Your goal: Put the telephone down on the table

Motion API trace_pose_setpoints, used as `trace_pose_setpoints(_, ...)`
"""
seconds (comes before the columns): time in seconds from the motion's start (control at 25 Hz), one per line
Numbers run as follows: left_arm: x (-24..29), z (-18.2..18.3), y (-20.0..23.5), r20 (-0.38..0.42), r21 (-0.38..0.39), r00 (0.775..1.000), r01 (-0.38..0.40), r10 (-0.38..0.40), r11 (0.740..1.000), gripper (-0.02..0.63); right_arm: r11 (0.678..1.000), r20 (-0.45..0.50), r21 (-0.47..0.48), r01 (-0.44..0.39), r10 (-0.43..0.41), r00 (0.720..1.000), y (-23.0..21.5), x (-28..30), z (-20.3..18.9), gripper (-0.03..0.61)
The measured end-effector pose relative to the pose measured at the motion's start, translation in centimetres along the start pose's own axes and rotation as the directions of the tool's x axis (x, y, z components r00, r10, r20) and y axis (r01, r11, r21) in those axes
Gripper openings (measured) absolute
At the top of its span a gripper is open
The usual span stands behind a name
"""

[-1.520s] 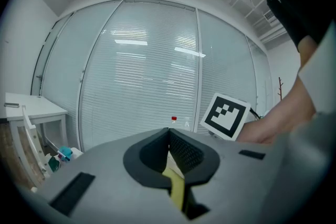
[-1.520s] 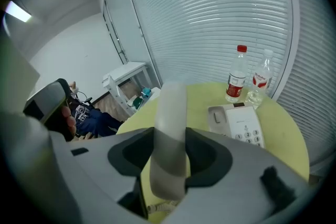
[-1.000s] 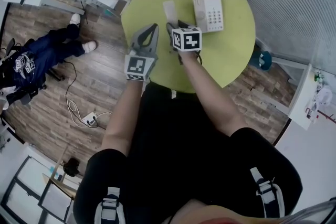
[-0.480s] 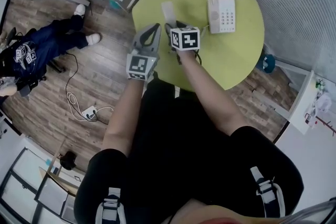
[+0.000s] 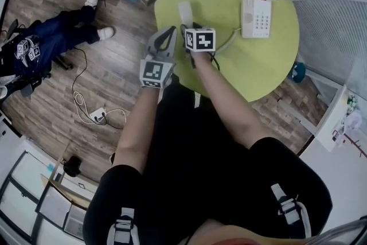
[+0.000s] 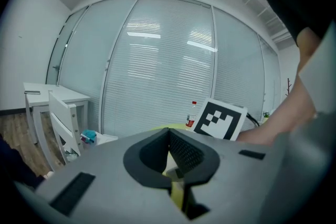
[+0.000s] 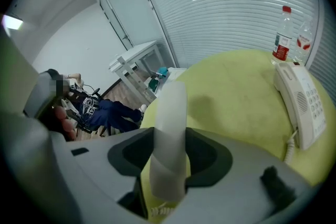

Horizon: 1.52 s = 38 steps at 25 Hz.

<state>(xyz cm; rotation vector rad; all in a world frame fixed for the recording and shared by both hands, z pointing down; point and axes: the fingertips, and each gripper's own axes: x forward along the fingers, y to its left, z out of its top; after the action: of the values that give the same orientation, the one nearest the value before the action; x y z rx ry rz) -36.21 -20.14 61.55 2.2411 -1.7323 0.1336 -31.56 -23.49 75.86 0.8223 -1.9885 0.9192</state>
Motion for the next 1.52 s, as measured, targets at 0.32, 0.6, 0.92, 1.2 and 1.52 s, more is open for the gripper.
trace_pose_setpoints(0.32, -0.5, -1.2, 2.1, -0.018, -0.014, 1.0, -0.024, 0.024, 1.0, 0.011, 1.0, -0.043, 0.0, 0.03, -0.03, 0.999, 0.1, 3.5, -1.0, 0.192)
trace_pose_setpoints(0.6, -0.7, -1.8, 3.1, -0.024, -0.025, 0.999, -0.036, 0.035, 0.999, 0.011, 0.998, -0.038, -0.041, 0.057, -0.059, 0.998, 0.4, 4.4, -0.5, 0.195)
trace_pose_setpoints(0.92, -1.0, -0.3, 3.1, -0.016, -0.006, 0.999, -0.041, 0.041, 0.999, 0.011, 0.995, 0.011, -0.064, 0.076, -0.075, 0.997, 0.2, 2.2, 1.2, 0.218)
trace_pose_setpoints(1.2, -1.0, 2.9, 1.4, 0.019, 0.006, 1.0, -0.022, 0.022, 1.0, 0.011, 0.996, 0.141, -0.072, 0.049, -0.038, 0.989, -0.3, -3.6, 4.3, 0.218)
trace_pose_setpoints(1.52, -0.8, 6.2, -4.9, 0.037, 0.043, 0.998, 0.044, -0.046, 0.998, 0.011, 0.997, 0.229, -0.075, -0.012, 0.029, 0.973, -1.4, -11.8, 3.8, 0.215)
